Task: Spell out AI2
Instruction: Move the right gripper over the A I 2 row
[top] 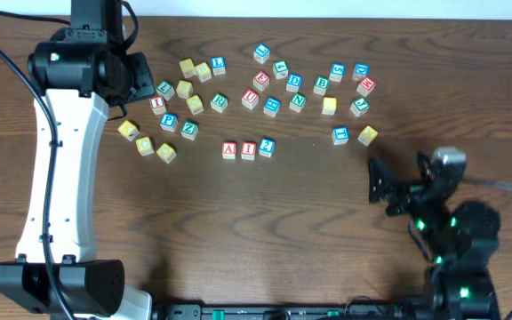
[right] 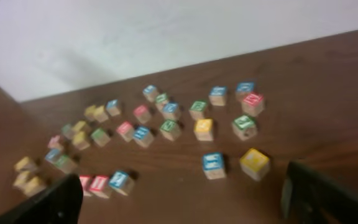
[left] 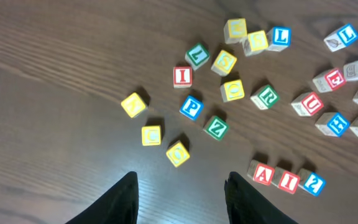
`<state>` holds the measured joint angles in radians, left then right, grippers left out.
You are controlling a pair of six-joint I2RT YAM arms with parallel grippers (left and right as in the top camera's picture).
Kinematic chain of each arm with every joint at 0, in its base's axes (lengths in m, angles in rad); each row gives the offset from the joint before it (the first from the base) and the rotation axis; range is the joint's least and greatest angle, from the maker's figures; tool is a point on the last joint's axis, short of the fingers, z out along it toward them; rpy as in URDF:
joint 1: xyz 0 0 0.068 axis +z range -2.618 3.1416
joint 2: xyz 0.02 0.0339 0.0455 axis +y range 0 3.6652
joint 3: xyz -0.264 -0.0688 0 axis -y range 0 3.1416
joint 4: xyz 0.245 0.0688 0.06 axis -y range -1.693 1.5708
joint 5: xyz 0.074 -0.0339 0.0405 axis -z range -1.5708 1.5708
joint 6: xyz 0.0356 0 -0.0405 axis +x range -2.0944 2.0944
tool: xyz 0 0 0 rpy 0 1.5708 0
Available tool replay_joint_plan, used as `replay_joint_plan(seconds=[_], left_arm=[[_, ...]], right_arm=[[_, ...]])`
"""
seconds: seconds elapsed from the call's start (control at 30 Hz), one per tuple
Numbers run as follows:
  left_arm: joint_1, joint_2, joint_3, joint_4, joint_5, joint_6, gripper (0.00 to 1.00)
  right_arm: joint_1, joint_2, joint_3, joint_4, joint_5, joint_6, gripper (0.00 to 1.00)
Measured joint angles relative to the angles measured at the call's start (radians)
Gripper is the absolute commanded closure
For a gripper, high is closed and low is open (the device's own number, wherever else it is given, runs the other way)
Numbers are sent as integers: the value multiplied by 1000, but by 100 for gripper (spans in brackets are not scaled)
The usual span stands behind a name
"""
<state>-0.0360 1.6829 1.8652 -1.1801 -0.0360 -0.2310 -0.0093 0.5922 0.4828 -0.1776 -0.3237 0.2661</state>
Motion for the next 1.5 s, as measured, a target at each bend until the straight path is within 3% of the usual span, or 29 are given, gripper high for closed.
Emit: replay_joint_plan(seconds=[0.4,0.73,1.07,1.27,1.3,1.33,1.37,1.4,1.47,1.5], left_arm=[[0,0,0,-1,-16,2,55],[0,0,0,-1,-19,3,55],[0,0,0,-2,-23,3,55],[0,0,0,-1,-23,3,55],[0,0,0,-1,-23,3,55],[0,0,0,-1,-23,3,55],[0,0,0,-1,-23,3,55],[0,0,0,-1,-23,3,55],[0,0,0,-1,-23,3,55],[0,0,0,-1,-23,3,55]], right_arm=[[10,560,396,-125,-200,1,1],[196,970,765,-253,-230,-11,1],[340,1263,976,-417,-225,-46,1],[388,1330,1005,-396,-205,-97,1],[394,1332,1005,-386,-197,-101,4],[401,1333,1005,-381,-192,-105,40],[406,1333,1006,-376,-188,-109,50],[411,1333,1007,-370,-175,-113,70],[417,1334,1009,-365,-136,-110,95],[420,1336,1009,-363,-103,-98,99]])
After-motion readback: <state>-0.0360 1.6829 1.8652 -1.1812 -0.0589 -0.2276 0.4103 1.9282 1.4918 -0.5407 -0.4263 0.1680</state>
